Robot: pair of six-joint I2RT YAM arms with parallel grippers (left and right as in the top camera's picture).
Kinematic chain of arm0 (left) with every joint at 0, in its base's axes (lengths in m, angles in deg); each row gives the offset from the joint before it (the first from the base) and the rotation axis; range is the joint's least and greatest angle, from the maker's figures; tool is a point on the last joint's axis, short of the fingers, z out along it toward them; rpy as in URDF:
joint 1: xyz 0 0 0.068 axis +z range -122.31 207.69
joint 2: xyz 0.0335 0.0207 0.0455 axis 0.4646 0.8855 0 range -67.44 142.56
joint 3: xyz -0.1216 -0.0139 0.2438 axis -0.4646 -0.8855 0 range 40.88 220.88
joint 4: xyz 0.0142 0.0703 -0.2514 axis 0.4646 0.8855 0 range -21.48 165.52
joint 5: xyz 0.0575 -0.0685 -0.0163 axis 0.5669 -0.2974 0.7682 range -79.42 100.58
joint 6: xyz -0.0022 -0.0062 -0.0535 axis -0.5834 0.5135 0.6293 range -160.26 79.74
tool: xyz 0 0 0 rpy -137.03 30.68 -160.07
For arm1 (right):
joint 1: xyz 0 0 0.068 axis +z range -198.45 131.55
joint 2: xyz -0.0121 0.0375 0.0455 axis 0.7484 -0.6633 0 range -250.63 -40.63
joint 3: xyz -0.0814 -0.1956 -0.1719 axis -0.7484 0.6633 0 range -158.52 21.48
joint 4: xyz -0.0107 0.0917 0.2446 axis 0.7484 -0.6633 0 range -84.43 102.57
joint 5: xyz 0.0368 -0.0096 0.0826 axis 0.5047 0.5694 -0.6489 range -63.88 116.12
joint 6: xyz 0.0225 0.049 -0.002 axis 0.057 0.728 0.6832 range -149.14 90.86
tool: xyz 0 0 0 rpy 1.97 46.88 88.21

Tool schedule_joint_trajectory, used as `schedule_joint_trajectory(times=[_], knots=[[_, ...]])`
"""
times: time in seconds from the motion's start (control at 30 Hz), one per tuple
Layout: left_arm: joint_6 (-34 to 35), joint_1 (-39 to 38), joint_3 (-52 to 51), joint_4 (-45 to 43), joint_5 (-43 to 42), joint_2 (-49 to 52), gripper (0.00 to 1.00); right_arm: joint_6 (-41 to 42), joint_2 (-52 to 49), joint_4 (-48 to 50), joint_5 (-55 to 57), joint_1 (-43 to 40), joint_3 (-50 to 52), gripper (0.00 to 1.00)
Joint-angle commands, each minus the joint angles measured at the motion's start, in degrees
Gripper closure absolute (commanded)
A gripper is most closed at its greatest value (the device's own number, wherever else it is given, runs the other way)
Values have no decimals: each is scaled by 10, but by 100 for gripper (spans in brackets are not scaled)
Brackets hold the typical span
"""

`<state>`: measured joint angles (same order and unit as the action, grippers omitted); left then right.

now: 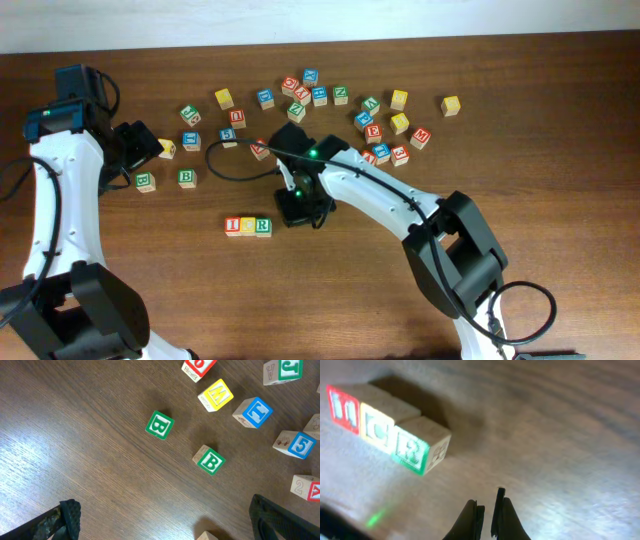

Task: Spell out ICRA

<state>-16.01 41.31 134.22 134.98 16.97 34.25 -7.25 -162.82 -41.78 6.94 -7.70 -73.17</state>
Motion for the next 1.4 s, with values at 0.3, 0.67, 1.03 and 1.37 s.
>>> schedule_joint_trajectory(times=[0.3,0.67,1.03,1.37], knots=[[7,2,8,1,-2,0,1,-32,-3,9,-2,116,16,96],[7,2,8,1,-2,0,1,42,-5,87,61,130,16,96],[7,2,8,1,-2,0,1,41,-19,92,66,129,18,96],[7,2,8,1,-2,0,1,41,-19,92,94,129,22,96]])
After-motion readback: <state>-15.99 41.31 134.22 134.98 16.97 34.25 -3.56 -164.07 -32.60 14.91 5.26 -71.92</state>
